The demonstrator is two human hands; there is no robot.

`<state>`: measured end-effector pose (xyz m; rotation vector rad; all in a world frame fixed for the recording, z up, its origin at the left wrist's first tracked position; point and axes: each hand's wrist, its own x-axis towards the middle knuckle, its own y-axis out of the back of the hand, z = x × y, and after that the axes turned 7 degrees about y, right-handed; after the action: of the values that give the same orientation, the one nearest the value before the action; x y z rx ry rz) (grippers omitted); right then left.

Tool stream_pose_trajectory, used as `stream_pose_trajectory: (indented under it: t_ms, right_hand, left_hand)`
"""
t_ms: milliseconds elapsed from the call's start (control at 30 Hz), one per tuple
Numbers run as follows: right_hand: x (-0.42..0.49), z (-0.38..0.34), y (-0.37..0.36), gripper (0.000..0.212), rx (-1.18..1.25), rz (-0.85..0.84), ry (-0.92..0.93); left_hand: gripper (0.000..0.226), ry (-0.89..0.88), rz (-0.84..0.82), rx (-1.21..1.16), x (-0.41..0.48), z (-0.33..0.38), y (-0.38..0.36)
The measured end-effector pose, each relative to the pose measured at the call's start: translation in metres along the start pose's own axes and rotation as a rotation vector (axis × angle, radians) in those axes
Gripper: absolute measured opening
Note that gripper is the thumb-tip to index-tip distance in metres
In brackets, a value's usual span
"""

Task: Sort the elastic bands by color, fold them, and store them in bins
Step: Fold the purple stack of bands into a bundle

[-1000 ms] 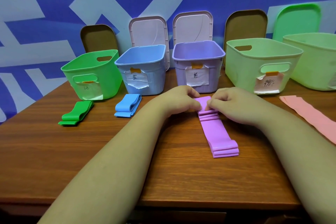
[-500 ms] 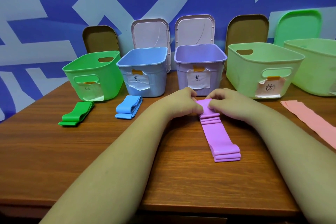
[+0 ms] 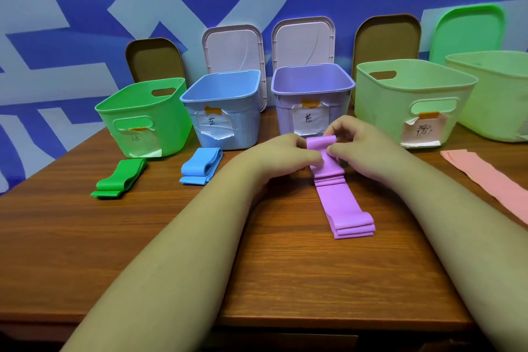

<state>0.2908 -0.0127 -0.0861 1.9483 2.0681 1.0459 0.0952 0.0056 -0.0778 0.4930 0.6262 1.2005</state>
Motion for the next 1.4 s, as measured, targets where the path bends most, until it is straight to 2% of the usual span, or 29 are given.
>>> stream_pose_trajectory:
  t_ms: [167,300,400,467,633,800,1000,1267,1400]
  right_hand:
    - [0.003,0.001,0.002,0.023,-0.017,0.097,0.069]
    - [0.001,-0.001,0.003,0.025,-0.015,0.13,0.113]
    - [-0.002,-0.005,0.004,0.026,-0.004,0.145,0.121]
    - [-0.004,-0.008,0.005,0.029,0.021,0.157,0.113]
    - [-0.009,-0.012,0.007,0.033,0.013,0.132,0.099]
    - [-0.017,-0.013,0.012,0.043,-0.06,0.031,0.138]
    - [-0.029,-0.018,0.016,0.037,-0.169,-0.146,0.135]
    - [-0.037,-0.019,0.021,0.033,-0.32,-0.309,0.113]
    - [-0.039,-0.021,0.022,0.029,-0.342,-0.364,0.097]
  left_hand:
    - [0.024,-0.042,-0.053,-0.106,-0.004,-0.001,0.001]
    - [0.032,-0.118,0.059,0.0,-0.002,-0.002,-0.002]
    - [0.052,-0.227,0.208,0.171,-0.005,0.0,-0.006]
    - [0.056,-0.279,0.28,0.225,-0.004,0.001,-0.009]
    - [0.025,-0.322,0.389,0.355,0.005,-0.001,-0.01]
    - [0.025,-0.383,0.361,0.391,0.008,-0.003,-0.01]
    - [0.029,-0.458,0.292,0.364,0.01,-0.012,-0.001]
    - [0.041,-0.347,0.076,0.241,0.004,-0.013,0.01]
    - [0.028,-0.3,0.028,0.173,0.0,-0.013,0.015]
